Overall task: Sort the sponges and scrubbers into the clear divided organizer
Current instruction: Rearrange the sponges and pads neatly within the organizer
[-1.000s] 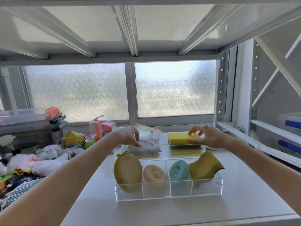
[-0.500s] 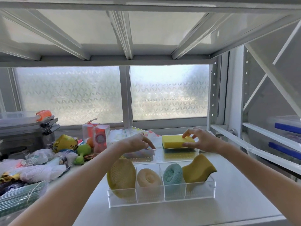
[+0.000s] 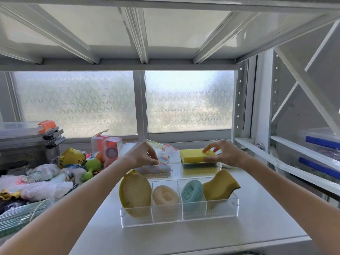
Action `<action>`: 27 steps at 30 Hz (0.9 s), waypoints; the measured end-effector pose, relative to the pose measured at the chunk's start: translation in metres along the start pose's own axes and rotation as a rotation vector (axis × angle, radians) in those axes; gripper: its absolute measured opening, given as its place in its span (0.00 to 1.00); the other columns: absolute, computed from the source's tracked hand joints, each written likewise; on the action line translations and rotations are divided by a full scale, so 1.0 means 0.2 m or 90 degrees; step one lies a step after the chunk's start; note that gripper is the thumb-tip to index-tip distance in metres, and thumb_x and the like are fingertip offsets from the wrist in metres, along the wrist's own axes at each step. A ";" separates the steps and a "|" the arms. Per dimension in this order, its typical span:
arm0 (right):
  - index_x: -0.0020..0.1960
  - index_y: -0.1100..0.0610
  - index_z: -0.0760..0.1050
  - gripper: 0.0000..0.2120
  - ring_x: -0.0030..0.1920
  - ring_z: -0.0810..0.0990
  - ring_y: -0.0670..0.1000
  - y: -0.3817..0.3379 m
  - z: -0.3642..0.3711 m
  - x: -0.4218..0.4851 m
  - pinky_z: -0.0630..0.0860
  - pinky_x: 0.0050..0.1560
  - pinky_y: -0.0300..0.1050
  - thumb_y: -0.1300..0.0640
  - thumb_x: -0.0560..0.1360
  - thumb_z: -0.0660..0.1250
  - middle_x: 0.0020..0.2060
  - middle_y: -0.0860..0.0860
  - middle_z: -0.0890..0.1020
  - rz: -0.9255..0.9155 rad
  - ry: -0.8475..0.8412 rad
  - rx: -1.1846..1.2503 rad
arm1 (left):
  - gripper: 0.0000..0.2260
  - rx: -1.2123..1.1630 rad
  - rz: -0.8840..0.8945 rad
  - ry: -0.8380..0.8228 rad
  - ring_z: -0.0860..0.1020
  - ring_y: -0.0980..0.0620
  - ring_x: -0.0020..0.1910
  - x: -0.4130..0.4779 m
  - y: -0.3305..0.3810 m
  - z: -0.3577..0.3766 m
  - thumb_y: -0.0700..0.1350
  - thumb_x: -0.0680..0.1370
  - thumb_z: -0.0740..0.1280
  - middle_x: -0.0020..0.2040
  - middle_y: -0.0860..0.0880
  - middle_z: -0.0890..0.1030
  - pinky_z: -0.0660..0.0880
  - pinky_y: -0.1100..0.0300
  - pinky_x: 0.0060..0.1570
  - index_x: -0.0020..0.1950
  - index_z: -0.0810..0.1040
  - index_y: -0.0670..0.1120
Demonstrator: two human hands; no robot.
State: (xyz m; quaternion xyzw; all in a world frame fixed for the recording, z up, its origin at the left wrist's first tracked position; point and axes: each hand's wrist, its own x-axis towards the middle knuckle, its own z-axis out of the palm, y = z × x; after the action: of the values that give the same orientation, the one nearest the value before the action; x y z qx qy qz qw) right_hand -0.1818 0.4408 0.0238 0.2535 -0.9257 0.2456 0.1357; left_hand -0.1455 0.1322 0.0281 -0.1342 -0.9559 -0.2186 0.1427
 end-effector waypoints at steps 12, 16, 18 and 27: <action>0.68 0.52 0.72 0.21 0.64 0.74 0.54 -0.02 0.03 -0.06 0.70 0.63 0.47 0.48 0.76 0.65 0.67 0.55 0.75 0.019 -0.038 -0.018 | 0.10 0.018 -0.029 -0.036 0.78 0.54 0.44 -0.08 0.01 -0.03 0.46 0.75 0.68 0.48 0.47 0.85 0.73 0.62 0.48 0.51 0.85 0.43; 0.73 0.50 0.64 0.30 0.70 0.68 0.53 -0.03 0.01 -0.17 0.68 0.70 0.54 0.40 0.74 0.62 0.72 0.52 0.68 0.013 -0.037 0.014 | 0.13 0.072 0.006 -0.070 0.78 0.55 0.50 -0.22 0.06 -0.17 0.46 0.78 0.64 0.54 0.49 0.82 0.75 0.60 0.55 0.59 0.80 0.44; 0.72 0.48 0.63 0.37 0.70 0.66 0.50 -0.04 -0.01 -0.29 0.67 0.70 0.54 0.33 0.68 0.62 0.71 0.48 0.68 0.018 0.005 0.088 | 0.13 0.041 0.005 0.000 0.79 0.56 0.50 -0.37 0.07 -0.22 0.47 0.77 0.66 0.54 0.48 0.82 0.77 0.58 0.55 0.60 0.78 0.44; 0.68 0.54 0.67 0.47 0.50 0.83 0.45 -0.02 0.23 -0.82 0.80 0.51 0.38 0.35 0.55 0.76 0.52 0.48 0.82 0.153 0.009 0.314 | 0.20 -0.115 -0.254 0.213 0.75 0.51 0.60 -1.05 0.09 0.30 0.50 0.77 0.63 0.64 0.47 0.75 0.69 0.57 0.60 0.68 0.69 0.47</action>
State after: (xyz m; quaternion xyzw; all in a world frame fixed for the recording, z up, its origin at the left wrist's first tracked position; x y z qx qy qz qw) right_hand -0.0497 0.4804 -0.0748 0.1656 -0.8606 0.4794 0.0459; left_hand 0.0417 0.1335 -0.0872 0.0825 -0.9033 -0.3458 0.2400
